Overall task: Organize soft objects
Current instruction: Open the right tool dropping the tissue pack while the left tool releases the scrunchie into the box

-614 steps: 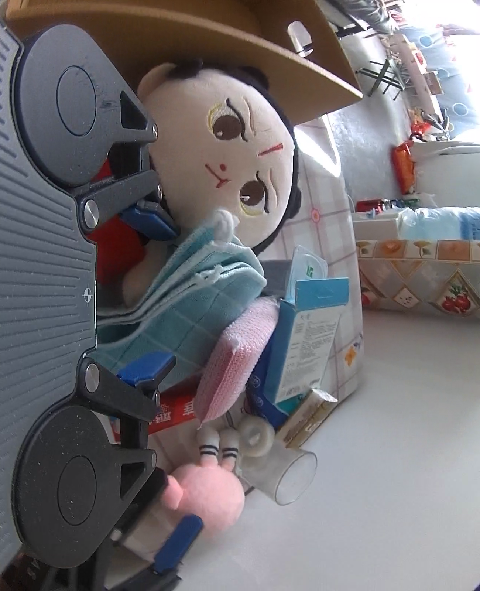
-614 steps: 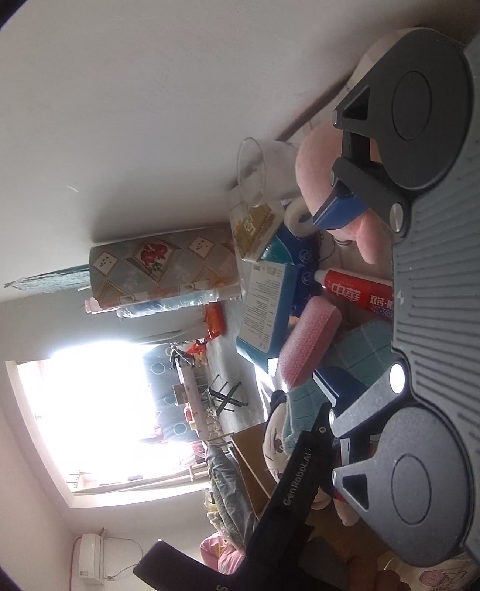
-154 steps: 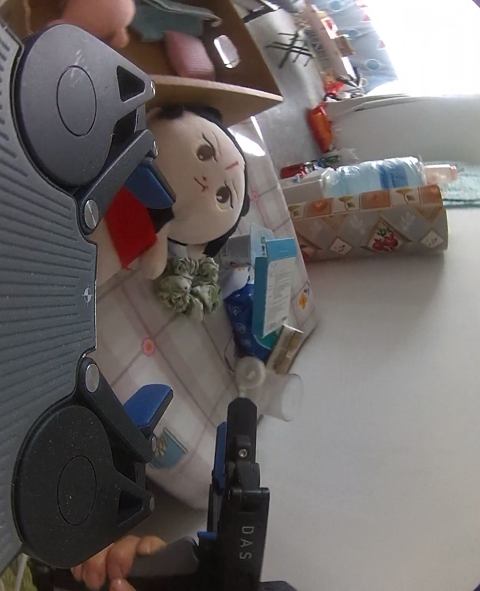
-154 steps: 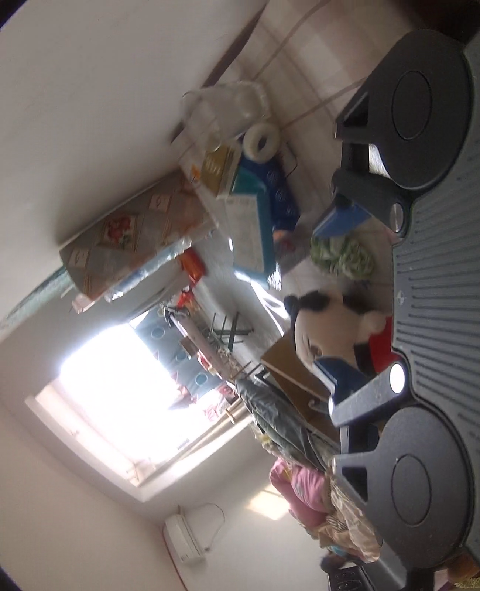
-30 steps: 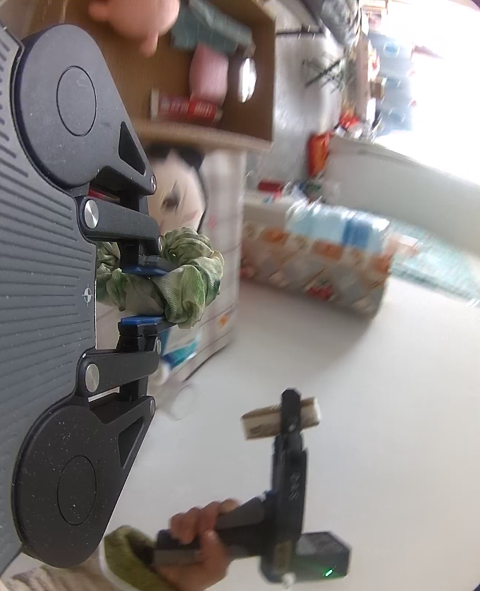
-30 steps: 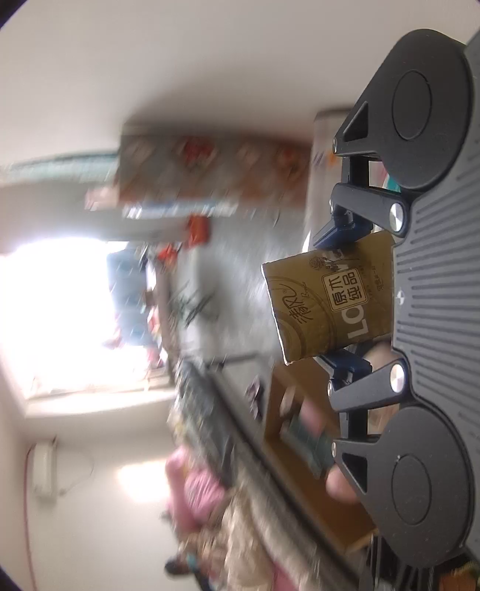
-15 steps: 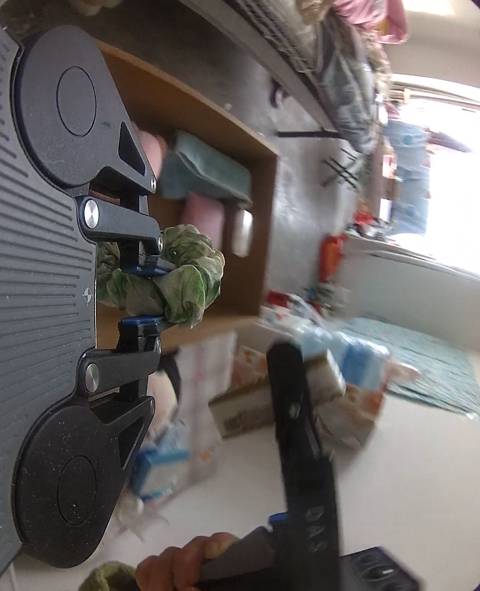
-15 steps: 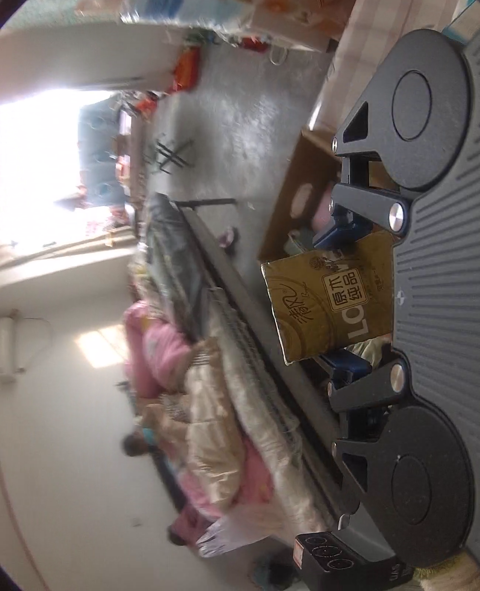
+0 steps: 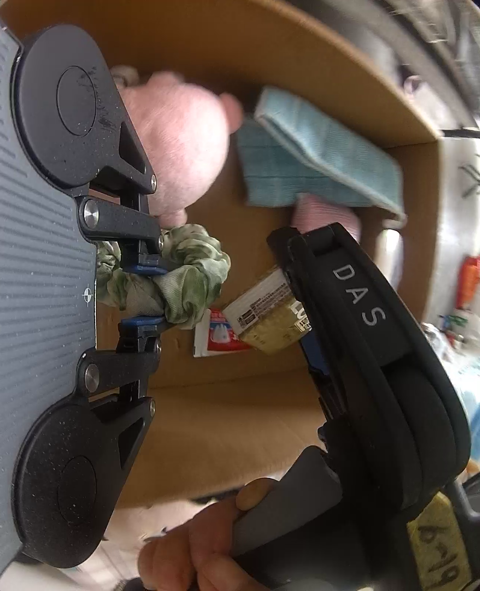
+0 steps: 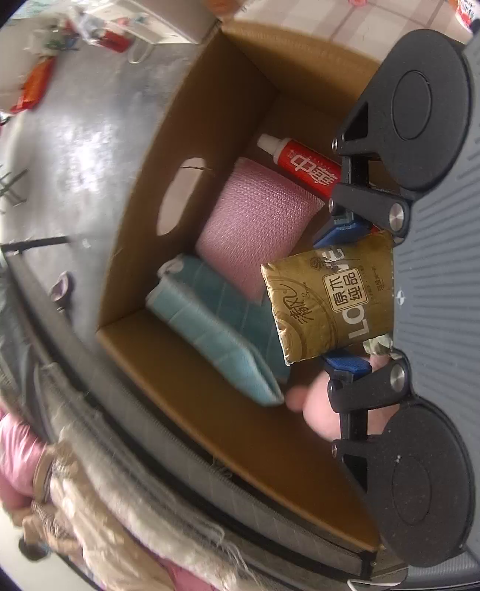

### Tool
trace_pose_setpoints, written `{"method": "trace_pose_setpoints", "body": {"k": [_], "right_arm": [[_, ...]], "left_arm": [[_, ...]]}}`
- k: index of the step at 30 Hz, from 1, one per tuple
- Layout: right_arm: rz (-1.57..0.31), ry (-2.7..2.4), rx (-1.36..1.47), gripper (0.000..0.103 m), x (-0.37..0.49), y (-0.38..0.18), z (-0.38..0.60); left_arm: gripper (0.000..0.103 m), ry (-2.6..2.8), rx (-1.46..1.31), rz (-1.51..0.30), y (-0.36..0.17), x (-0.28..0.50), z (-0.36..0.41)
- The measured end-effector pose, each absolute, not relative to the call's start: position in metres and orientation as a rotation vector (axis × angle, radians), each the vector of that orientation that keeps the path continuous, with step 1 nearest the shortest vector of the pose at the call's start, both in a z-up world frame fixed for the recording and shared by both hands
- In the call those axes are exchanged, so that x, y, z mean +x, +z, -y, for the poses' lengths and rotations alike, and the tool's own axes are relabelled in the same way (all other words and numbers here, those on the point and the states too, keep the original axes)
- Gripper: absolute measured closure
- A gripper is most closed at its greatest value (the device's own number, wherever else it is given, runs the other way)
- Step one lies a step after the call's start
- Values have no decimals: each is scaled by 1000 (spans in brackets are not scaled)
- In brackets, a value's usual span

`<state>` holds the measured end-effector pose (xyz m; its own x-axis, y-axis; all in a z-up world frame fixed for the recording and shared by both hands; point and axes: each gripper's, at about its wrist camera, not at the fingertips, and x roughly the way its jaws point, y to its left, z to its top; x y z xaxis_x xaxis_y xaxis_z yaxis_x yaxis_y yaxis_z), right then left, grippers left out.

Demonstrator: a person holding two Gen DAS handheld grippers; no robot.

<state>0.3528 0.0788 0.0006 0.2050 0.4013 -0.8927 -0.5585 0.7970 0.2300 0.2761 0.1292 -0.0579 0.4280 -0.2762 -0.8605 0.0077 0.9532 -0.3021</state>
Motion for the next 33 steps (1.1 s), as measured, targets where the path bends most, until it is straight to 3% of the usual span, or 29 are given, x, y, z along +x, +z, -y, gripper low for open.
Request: {"method": "trace_pose_setpoints", "body": {"k": [7, 12, 21, 27, 29, 31, 33], "right_arm": [[-1272, 670, -144, 41, 374, -31, -87], [-1305, 684, -135, 23, 377, -37, -88], [-1270, 673, -148, 22, 371, -21, -84], [-1127, 711, -91, 21, 348, 26, -56], [-1060, 715, -57, 16, 336, 47, -39], [-977, 720, -22, 4, 318, 68, -19], [-892, 721, 0, 2, 297, 88, 3]], "left_arm": [[80, -192, -339, -1161, -74, 291, -141], [68, -206, -374, -1188, -71, 290, -144], [43, -180, -398, -1172, -65, 281, -143], [24, -165, -413, -1123, -43, 254, -152], [20, -159, -413, -1096, -32, 245, -154], [16, -154, -413, -1063, -20, 231, -156], [13, -161, -416, -1026, -5, 220, -154]]}}
